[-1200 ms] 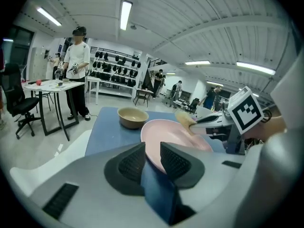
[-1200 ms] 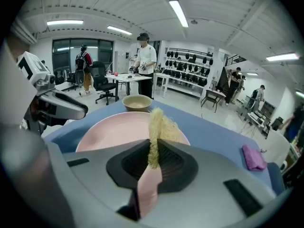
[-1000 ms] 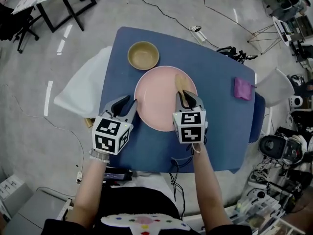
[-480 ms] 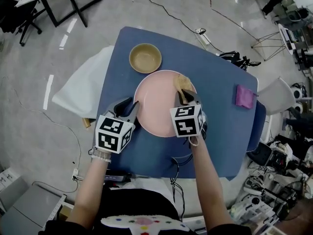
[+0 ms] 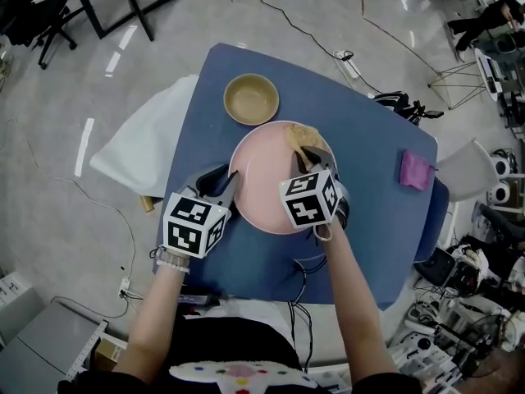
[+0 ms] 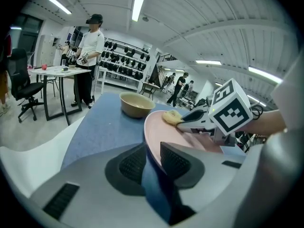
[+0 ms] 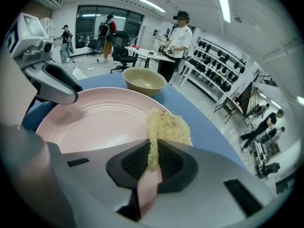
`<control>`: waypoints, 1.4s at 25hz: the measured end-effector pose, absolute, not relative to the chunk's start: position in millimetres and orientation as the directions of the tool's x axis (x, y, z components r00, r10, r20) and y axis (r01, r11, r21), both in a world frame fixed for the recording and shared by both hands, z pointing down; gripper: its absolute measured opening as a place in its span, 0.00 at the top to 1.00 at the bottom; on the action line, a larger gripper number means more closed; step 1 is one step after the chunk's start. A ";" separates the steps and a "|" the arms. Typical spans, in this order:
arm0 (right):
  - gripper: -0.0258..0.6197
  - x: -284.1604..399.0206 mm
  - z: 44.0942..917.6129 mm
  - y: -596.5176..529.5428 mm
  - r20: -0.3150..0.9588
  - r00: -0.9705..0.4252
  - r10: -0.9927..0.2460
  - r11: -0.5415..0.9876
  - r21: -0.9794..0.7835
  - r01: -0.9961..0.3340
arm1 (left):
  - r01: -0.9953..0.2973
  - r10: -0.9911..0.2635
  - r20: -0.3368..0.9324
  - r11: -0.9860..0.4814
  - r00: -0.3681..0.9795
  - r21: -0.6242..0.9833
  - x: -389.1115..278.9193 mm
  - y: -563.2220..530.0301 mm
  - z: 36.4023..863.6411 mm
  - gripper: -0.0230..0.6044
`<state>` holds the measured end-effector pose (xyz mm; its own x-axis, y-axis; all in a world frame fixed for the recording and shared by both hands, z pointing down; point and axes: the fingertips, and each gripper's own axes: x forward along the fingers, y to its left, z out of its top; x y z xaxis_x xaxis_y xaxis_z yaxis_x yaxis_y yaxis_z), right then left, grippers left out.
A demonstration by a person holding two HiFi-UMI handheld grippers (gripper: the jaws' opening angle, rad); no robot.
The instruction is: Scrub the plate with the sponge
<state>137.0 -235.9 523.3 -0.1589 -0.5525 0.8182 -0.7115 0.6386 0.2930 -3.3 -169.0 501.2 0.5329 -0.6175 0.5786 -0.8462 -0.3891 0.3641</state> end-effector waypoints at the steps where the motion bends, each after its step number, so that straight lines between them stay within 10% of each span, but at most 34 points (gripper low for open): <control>1: 0.90 134.0 523.8 -235.7 0.818 -0.162 -0.553 0.653 0.304 -0.693 | -0.846 -0.618 0.578 -0.387 0.533 0.366 -2.8 -168.7 501.2 0.81; 35: 0.90 41.1 526.5 -126.0 0.847 -0.413 -0.335 0.939 0.263 -0.223 | -0.834 -0.623 0.555 -0.384 0.551 0.397 -6.9 -163.7 494.8 0.81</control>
<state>41.1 -126.0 526.5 -0.4128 -0.3349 0.8470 -0.2230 0.9388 0.2625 -6.9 -163.7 494.8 0.5508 -0.6234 0.5549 -0.8339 -0.3837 0.3966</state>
